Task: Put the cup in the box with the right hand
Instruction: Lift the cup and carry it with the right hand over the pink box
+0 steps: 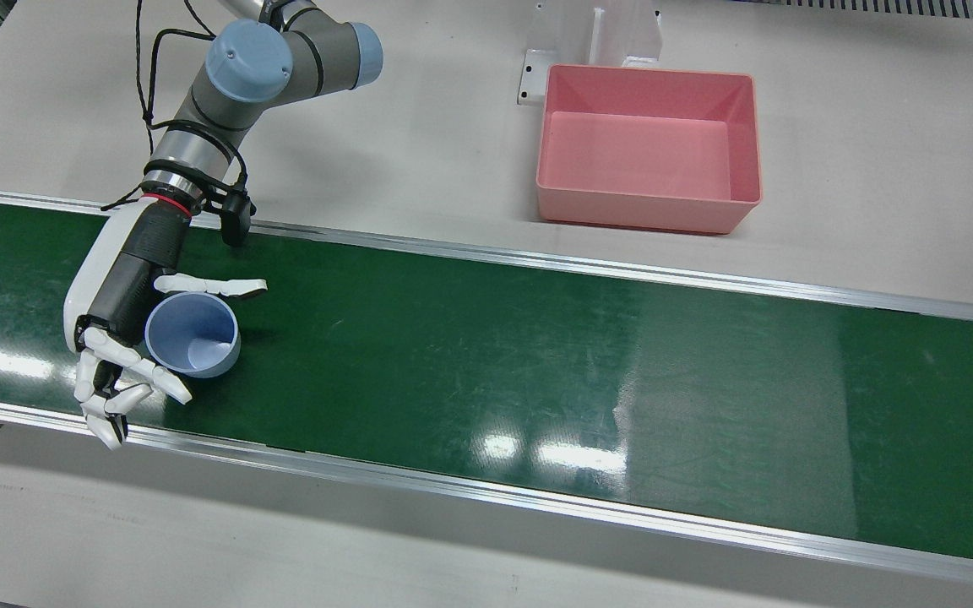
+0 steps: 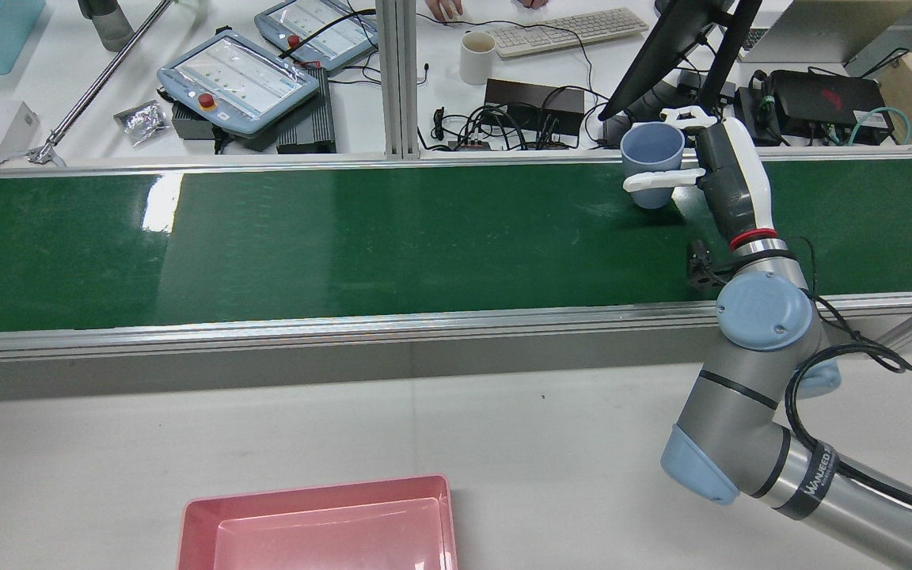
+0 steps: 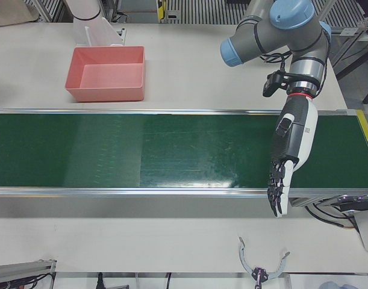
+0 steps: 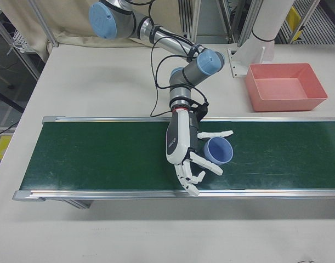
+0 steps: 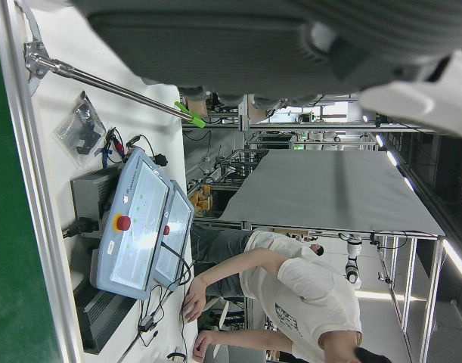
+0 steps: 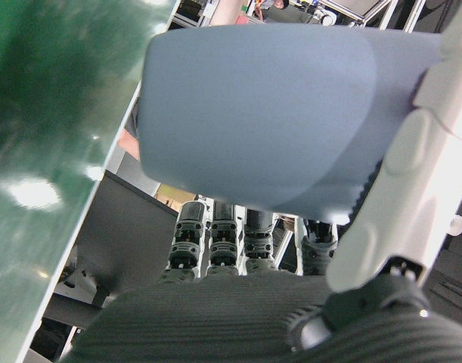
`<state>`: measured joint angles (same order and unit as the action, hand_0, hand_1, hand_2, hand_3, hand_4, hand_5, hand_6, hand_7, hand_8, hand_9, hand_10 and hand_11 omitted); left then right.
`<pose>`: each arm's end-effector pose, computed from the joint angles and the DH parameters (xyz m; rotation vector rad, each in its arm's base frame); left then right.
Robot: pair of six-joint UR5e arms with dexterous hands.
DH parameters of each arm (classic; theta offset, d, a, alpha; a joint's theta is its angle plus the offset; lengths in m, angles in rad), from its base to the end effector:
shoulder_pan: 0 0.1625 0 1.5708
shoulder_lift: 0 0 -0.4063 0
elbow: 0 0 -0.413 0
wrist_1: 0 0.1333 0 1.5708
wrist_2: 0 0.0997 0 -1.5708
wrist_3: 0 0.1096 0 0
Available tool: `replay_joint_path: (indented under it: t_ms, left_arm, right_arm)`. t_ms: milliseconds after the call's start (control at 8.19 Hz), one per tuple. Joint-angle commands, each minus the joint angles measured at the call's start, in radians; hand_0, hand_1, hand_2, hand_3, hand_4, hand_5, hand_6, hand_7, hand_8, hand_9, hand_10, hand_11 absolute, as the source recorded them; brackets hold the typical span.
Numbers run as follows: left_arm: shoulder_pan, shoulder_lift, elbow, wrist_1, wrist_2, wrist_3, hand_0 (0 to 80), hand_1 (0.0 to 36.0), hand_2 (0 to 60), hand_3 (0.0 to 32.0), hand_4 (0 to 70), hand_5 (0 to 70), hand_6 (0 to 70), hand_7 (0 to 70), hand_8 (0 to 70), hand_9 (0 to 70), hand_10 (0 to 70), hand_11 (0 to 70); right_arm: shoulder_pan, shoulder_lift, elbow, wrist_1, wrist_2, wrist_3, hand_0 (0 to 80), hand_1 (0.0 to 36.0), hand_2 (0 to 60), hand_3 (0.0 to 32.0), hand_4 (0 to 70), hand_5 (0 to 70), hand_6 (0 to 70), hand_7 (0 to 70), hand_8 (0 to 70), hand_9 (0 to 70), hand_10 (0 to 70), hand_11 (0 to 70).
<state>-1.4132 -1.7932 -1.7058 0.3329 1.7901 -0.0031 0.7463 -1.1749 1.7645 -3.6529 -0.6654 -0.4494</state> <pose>-0.0161 -0.5958 0.5114 -0.3869 2.0406 -1.9915 -0.2733 -0.5517 0.4018 0.4971 -2.0753 2.0097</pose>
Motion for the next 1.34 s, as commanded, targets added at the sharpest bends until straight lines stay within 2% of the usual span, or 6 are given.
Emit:
replay_joint_path:
  t_ms: [0, 244, 366, 489, 733, 1221]
  left_arm:
    - [-0.001, 0.0, 0.0, 0.0, 0.0, 0.0, 0.0, 0.0, 0.0, 0.0, 0.0, 0.0, 0.0, 0.0, 0.0, 0.0, 0.0, 0.0]
    - [0.0, 0.0, 0.0, 0.0, 0.0, 0.0, 0.0, 0.0, 0.0, 0.0, 0.0, 0.0, 0.0, 0.0, 0.0, 0.0, 0.0, 0.0]
    - [0.0, 0.0, 0.0, 0.0, 0.0, 0.0, 0.0, 0.0, 0.0, 0.0, 0.0, 0.0, 0.0, 0.0, 0.0, 0.0, 0.0, 0.0]
    - [0.0, 0.0, 0.0, 0.0, 0.0, 0.0, 0.0, 0.0, 0.0, 0.0, 0.0, 0.0, 0.0, 0.0, 0.0, 0.0, 0.0, 0.0]
    - [-0.001, 0.0, 0.0, 0.0, 0.0, 0.0, 0.0, 0.0, 0.0, 0.0, 0.0, 0.0, 0.0, 0.0, 0.0, 0.0, 0.0, 0.0]
    - [0.0, 0.0, 0.0, 0.0, 0.0, 0.0, 0.0, 0.0, 0.0, 0.0, 0.0, 0.0, 0.0, 0.0, 0.0, 0.0, 0.0, 0.0]
  right_arm:
    - [-0.025, -0.077, 0.294, -0.006, -0.005, -0.093, 51.0, 28.3, 60.0, 0.0, 70.0, 3.0, 17.6, 70.0, 11.8, 28.6, 13.5, 19.5]
    - [-0.182, -0.095, 0.601, -0.001, -0.008, -0.353, 49.4, 22.0, 58.9, 0.0, 70.0, 3.7, 24.0, 70.0, 25.0, 48.6, 20.6, 29.4]
    - [-0.264, -0.035, 0.651, 0.003, -0.046, -0.483, 47.9, 19.5, 59.3, 0.0, 70.0, 4.9, 28.9, 70.0, 34.2, 58.5, 30.6, 43.1]
    - [-0.338, 0.013, 0.641, 0.014, -0.089, -0.549, 46.6, 16.8, 60.0, 0.0, 70.0, 7.5, 36.5, 70.0, 45.0, 70.0, 50.9, 70.0]
    - [-0.486, 0.014, 0.63, 0.126, -0.091, -0.714, 45.5, 13.7, 57.1, 0.0, 70.0, 8.1, 38.3, 70.0, 47.9, 70.0, 59.4, 70.0]
    - [-0.671, 0.012, 0.536, 0.23, -0.092, -0.798, 44.1, 12.8, 55.8, 0.0, 70.0, 7.9, 37.0, 70.0, 47.2, 70.0, 58.3, 70.0]
